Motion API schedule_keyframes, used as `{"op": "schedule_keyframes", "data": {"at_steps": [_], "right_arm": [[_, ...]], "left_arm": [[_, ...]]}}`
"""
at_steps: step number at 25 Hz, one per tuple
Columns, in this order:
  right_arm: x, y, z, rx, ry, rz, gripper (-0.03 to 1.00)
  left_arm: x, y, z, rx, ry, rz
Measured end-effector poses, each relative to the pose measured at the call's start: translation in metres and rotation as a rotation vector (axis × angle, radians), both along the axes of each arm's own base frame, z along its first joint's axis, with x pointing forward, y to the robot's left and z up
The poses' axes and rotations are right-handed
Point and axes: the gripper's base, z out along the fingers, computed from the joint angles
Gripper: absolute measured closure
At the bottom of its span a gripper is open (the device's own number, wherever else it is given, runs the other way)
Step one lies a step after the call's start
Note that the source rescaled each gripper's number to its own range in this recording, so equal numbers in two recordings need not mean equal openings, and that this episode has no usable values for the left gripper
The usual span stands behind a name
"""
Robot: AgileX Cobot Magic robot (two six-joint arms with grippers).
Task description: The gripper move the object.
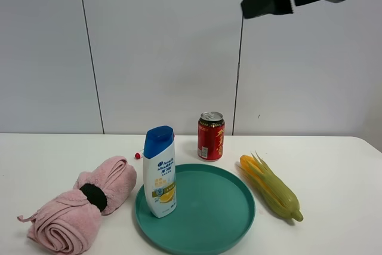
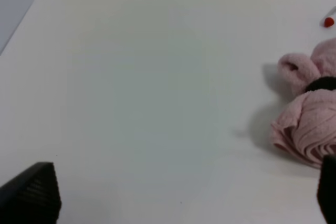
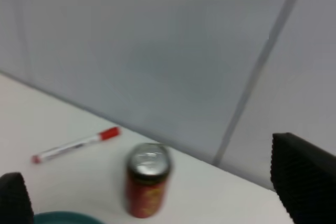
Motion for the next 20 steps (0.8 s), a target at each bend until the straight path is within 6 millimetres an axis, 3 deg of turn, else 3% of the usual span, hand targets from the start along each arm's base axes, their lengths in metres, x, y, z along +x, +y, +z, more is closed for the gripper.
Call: {"op": "schedule_keyframes", "data": {"at_steps": [6, 11, 16, 20], "right_arm": [[-0.006, -0.061, 0.011, -0.018, 0.048, -0.241, 0.20], [-0.024, -0.113, 0.019, -0.021, 0.085, -0.470, 0.20], [-0.053, -0.144, 0.026, -0.017, 0.129, -0.645, 0.20], [-0.081, -0.152, 0.031, -0.002, 0.163, -0.723, 0.20]], "left_arm": [[0.000, 0.000, 0.000, 0.000, 0.000, 0.000], [0.000, 0.000, 0.000, 0.000, 0.000, 0.000], [0.000, 0.000, 0.000, 0.000, 0.000, 0.000], [0.000, 0.000, 0.000, 0.000, 0.000, 0.000]]}}
